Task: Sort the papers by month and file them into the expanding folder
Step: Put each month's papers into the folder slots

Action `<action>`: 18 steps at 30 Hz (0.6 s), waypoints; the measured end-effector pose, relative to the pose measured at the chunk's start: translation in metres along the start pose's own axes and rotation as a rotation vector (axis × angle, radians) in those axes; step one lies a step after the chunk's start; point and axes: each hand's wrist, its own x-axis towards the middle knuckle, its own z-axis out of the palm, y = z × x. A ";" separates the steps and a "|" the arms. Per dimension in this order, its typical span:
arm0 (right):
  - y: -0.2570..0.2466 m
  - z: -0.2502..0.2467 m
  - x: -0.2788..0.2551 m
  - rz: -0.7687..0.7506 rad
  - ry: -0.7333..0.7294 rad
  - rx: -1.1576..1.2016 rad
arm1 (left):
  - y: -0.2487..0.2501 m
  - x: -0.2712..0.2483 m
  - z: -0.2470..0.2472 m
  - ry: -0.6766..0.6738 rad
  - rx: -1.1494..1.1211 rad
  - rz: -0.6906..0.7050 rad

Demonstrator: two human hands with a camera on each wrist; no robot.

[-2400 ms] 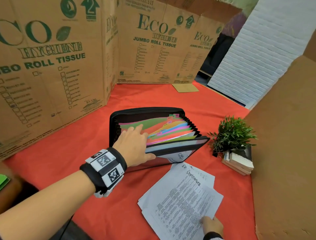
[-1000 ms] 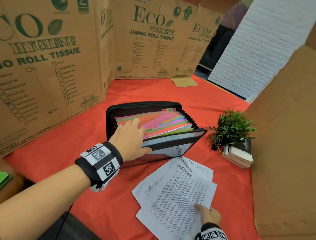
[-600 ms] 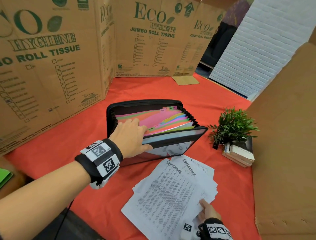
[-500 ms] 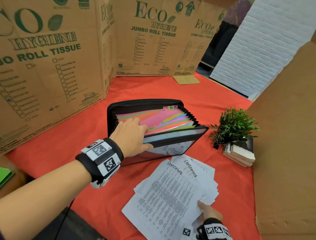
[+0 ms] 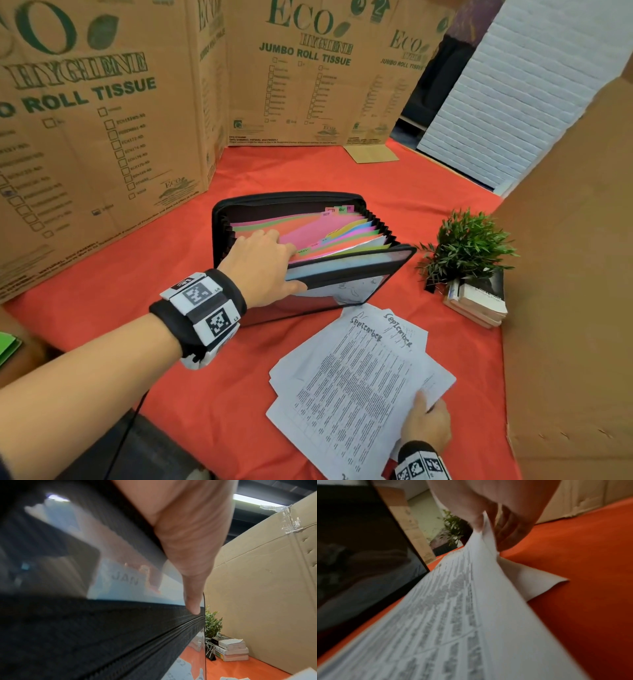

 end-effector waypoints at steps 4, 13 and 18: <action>-0.002 0.003 -0.008 0.261 -0.158 0.067 | 0.000 -0.001 0.000 0.005 -0.005 0.006; -0.002 0.005 -0.005 0.207 -0.386 0.209 | -0.001 -0.002 0.000 -0.010 -0.053 0.030; -0.016 0.001 -0.004 0.106 -0.439 0.085 | -0.003 0.000 0.000 0.008 -0.040 0.033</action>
